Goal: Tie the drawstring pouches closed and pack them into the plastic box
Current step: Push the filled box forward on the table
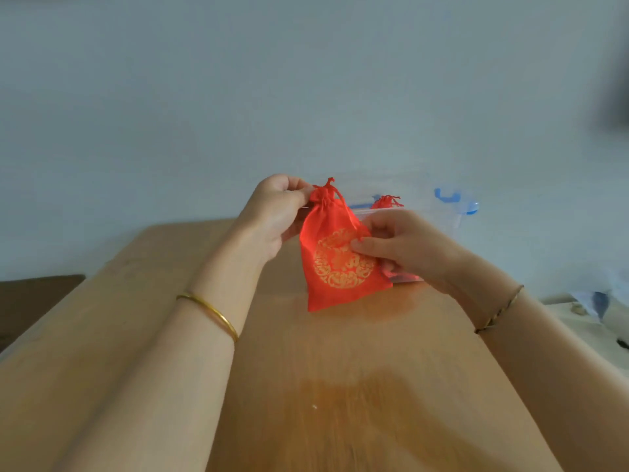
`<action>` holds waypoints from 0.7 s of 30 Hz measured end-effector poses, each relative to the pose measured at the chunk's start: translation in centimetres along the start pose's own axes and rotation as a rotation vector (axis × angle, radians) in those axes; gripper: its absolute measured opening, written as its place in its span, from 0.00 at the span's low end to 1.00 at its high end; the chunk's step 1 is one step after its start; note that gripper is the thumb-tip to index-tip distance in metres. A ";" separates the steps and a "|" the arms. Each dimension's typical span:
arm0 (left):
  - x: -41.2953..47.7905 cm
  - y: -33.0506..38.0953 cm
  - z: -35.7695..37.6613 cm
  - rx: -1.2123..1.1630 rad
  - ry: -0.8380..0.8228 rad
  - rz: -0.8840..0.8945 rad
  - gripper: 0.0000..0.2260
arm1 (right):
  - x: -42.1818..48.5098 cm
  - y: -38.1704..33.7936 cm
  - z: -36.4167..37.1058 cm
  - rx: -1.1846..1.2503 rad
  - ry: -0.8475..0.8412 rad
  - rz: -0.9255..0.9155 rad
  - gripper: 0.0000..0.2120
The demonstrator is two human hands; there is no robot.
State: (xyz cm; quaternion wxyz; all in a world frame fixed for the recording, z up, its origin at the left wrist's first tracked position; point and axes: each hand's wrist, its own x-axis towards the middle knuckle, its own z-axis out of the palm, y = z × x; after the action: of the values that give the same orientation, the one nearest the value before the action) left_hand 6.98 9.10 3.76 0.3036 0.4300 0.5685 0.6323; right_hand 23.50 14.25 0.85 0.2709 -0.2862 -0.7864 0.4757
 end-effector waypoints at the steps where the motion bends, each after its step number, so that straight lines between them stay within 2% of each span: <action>1: 0.8 0.5 0.5 -0.002 -0.014 -0.001 0.10 | 0.2 -0.3 -0.8 -0.017 0.036 0.004 0.07; 3: 2.2 1.4 0.8 0.015 -0.018 0.004 0.09 | 1.1 -1.0 -2.8 -0.038 0.126 0.014 0.09; 7: 6.6 2.7 1.4 0.216 0.068 0.077 0.08 | 5.0 -1.9 -7.8 -0.005 0.316 0.085 0.07; 9: 9.1 2.4 1.6 0.360 0.109 0.128 0.06 | 7.2 -1.7 -9.1 -0.085 0.324 0.153 0.08; 11: 12.0 1.7 1.8 0.588 0.105 0.181 0.09 | 9.1 -1.1 -9.6 -0.330 0.233 0.241 0.14; 13: 14.4 0.9 1.8 0.836 0.061 0.207 0.15 | 10.2 -0.6 -9.3 -0.554 0.200 0.289 0.18; 14: 15.5 0.6 1.9 0.929 0.023 0.220 0.17 | 10.8 -0.2 -9.4 -0.591 0.226 0.284 0.17; 17: 18.2 -0.4 2.7 1.172 -0.118 0.222 0.21 | 11.8 -0.1 -10.2 -0.601 0.333 0.241 0.08; 21: 20.7 -1.6 3.4 1.364 -0.259 0.161 0.21 | 12.3 0.4 -11.2 -0.626 0.385 0.190 0.12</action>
State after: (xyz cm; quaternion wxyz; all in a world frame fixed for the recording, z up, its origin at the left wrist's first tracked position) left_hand 0.63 28.98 6.23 -0.0164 0.6374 0.7641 0.0984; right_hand 22.91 29.77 6.84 0.2681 -0.5107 -0.7983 0.1730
